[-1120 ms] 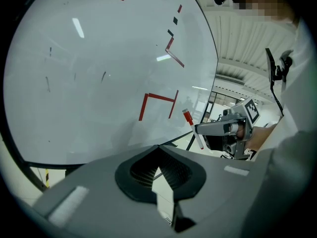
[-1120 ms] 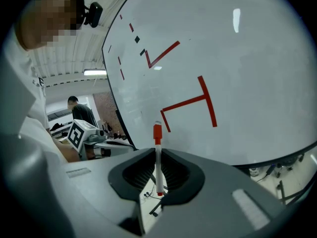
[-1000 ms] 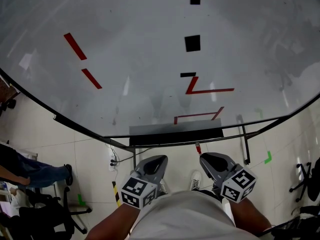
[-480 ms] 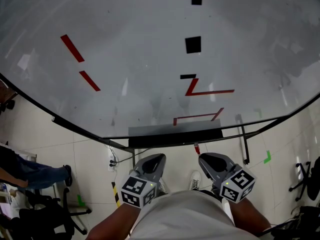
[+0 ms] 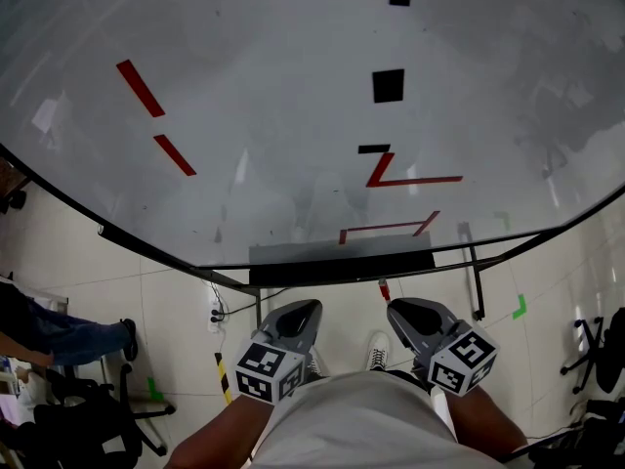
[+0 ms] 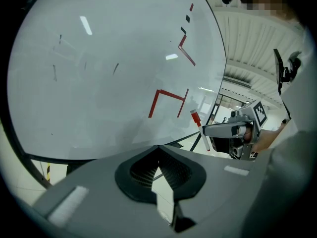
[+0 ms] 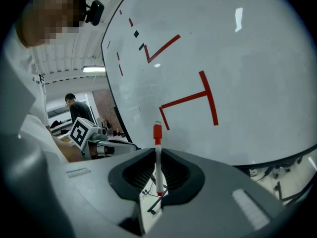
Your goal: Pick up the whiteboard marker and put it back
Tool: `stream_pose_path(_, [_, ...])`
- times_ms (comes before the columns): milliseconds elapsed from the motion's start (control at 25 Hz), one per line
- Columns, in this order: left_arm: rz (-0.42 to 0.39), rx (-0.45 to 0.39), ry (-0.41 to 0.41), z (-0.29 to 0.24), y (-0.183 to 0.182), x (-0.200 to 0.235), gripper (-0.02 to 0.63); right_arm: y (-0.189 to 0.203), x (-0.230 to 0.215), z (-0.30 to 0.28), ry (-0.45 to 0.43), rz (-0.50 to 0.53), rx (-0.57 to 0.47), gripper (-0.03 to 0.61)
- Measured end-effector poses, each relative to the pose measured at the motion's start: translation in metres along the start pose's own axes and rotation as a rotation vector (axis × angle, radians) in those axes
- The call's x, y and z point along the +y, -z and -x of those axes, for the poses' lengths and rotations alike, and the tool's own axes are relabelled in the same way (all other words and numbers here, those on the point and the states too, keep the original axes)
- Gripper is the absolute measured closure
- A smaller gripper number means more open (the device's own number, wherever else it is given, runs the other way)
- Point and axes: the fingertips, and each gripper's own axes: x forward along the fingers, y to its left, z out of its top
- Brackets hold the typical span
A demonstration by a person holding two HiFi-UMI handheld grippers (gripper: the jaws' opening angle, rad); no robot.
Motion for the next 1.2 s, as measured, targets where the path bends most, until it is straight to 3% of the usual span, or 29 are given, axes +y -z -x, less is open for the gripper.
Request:
stream_pose_path(120, [0.007,0.009,0.002,0.0,0.004,0.001,0.597,0.004,-0.002,-0.003,0.011,0.034,0.019,0.538])
stream_pose_path(400, [0.029,0.02,-0.01,0.001,0.011,0.01,0.597,0.015,0.0,-0.014,0.032,0.243,0.115,0.538])
stream_pose_path(760, [0.065,0.044,-0.024,0.004,0.025,0.024,0.598,0.038,-0.008,-0.049,0.063,0.686,0.301,0.538])
stream_pose_path(1200, [0.124,0.05,-0.064,0.015,0.039,0.041,0.597,0.068,-0.031,-0.104,0.043,0.935,0.451,0.538])
